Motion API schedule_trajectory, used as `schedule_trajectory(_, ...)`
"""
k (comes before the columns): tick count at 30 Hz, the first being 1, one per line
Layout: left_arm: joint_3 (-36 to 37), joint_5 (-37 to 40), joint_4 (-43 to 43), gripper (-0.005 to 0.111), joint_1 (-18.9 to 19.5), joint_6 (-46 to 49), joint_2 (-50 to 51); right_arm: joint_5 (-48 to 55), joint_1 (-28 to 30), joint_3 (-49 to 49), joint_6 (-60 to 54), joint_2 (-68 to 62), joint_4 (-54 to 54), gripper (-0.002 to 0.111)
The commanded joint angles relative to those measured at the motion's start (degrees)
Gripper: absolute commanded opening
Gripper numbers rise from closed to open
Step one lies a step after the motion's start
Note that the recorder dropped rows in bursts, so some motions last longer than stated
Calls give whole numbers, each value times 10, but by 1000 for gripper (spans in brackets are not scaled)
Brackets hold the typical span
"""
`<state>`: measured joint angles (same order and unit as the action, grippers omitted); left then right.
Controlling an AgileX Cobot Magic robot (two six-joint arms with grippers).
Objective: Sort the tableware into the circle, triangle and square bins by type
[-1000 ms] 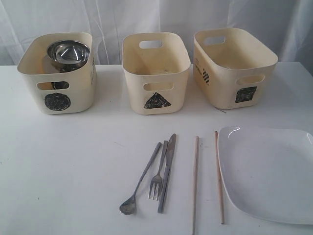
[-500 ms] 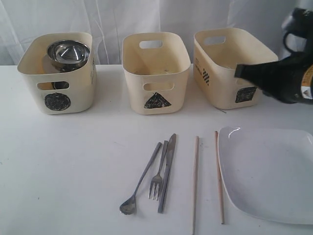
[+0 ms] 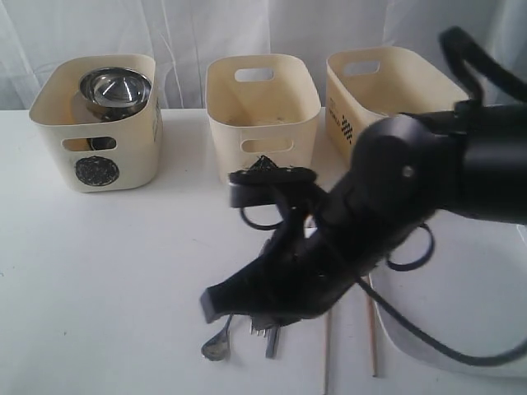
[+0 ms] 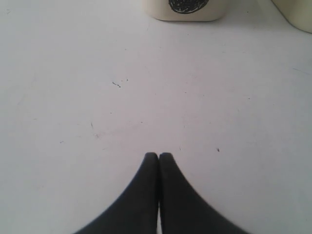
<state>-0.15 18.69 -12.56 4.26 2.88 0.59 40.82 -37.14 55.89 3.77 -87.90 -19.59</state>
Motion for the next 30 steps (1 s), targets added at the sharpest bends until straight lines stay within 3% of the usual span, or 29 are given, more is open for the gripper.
schedule_trajectory(1, 2, 17, -2, 0, -3, 2, -4, -8, -11, 82, -57, -74, 10, 0)
schedule_trajectory(8, 2, 17, -2, 0, -3, 2, -4, -26, -11, 127, -1, -136, 61, 3)
schedule_trajectory(10, 2, 17, -2, 0, -3, 2, -4, -30, -11, 128, -1, -146, 59, 11)
schedule_trajectory(14, 2, 17, -2, 0, -3, 2, -4, -28, -11, 128, 21, -164, 59, 38)
schedule_trajectory(17, 2, 17, -2, 0, -3, 2, -4, -27, -11, 128, 35, -175, 57, 52)
schedule_trajectory(24, 2, 17, -2, 0, -3, 2, -4, -65, -11, 128, 120, -206, 56, 52)
schedule_trajectory(30, 2, 17, -2, 0, -3, 2, -4, -87, -11, 128, 120, -237, 56, 52)
